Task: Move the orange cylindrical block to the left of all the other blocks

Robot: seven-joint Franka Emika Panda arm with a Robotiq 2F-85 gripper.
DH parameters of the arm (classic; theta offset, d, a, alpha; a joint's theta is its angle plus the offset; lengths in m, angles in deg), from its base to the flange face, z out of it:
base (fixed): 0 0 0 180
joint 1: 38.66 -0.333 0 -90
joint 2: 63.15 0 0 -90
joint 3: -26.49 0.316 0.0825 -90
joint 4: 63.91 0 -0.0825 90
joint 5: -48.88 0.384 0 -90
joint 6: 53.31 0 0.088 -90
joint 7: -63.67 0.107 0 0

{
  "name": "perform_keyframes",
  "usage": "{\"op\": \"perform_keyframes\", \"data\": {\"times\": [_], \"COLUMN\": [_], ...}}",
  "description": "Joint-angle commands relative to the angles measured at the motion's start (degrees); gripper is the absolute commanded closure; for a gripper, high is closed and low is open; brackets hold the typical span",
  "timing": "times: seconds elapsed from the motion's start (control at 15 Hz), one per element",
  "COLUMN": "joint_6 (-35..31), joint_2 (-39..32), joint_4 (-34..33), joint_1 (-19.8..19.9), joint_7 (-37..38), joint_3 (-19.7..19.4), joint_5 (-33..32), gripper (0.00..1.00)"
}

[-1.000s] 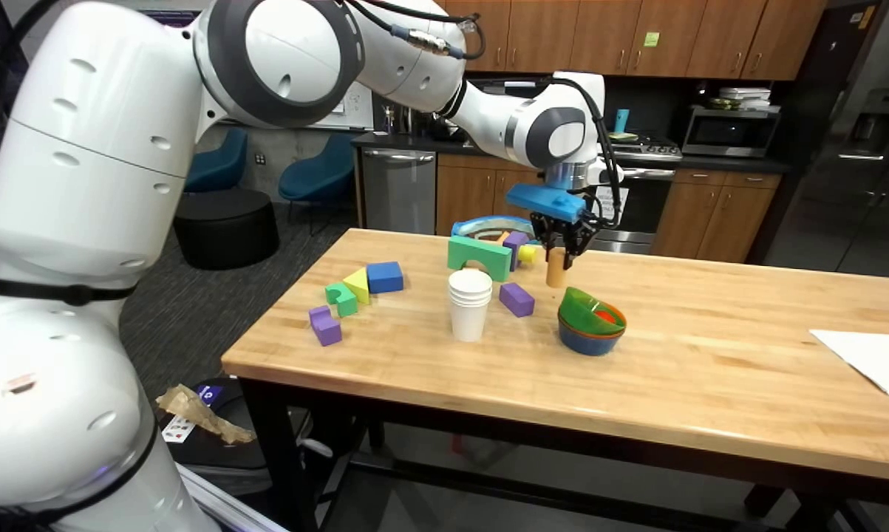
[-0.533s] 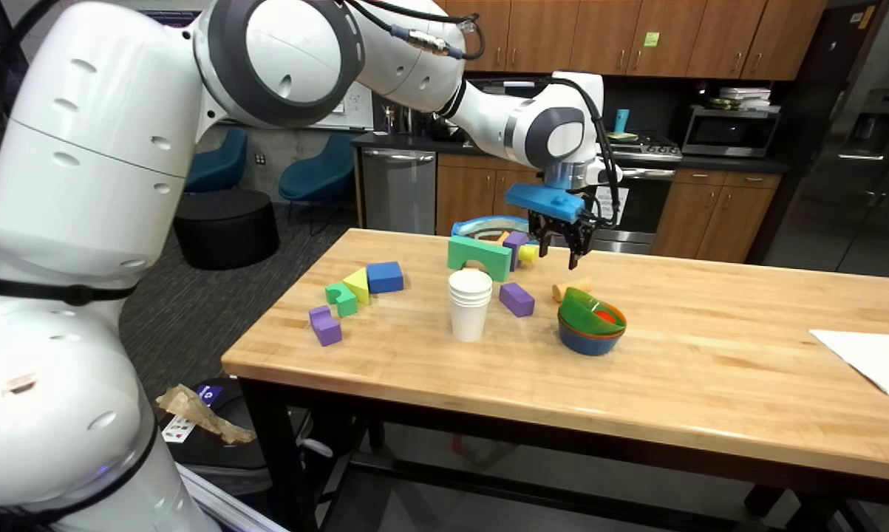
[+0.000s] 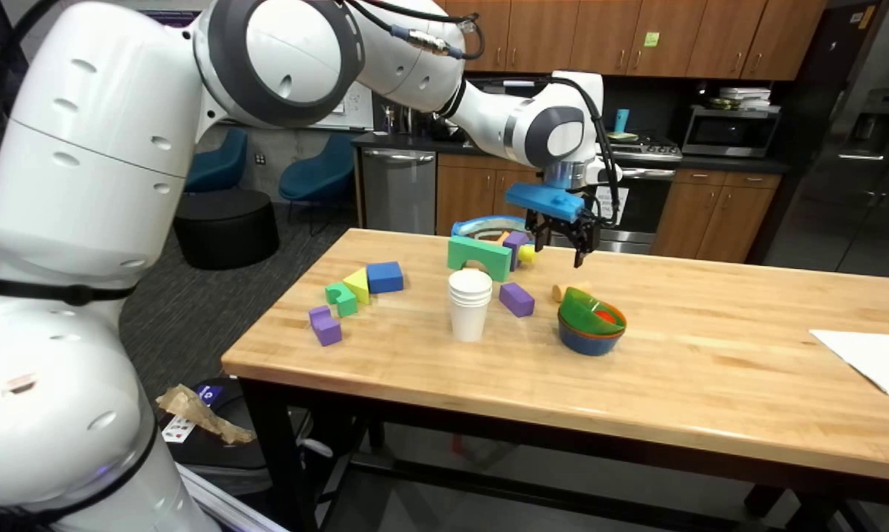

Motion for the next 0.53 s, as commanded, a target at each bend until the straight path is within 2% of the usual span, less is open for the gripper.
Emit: {"op": "perform_keyframes", "data": {"times": [0.0, 0.13, 0.2, 0.47], "joint_6": [1.01, 1.18, 1.21, 3.39], "joint_2": [-0.10, -0.07, 5.41, 10.14], "joint_4": [-1.24, -1.31, 4.16, 6.83], "joint_1": [0.69, 0.74, -1.84, -4.43], "joint_7": [-1.37, -2.36, -0.03, 0.37], "joint_3": [0.65, 0.71, 0.28, 0.72], "joint_5": [-0.64, -0.85, -2.67, -5.38], "gripper": [0.00, 0.00, 0.00, 0.00]}}
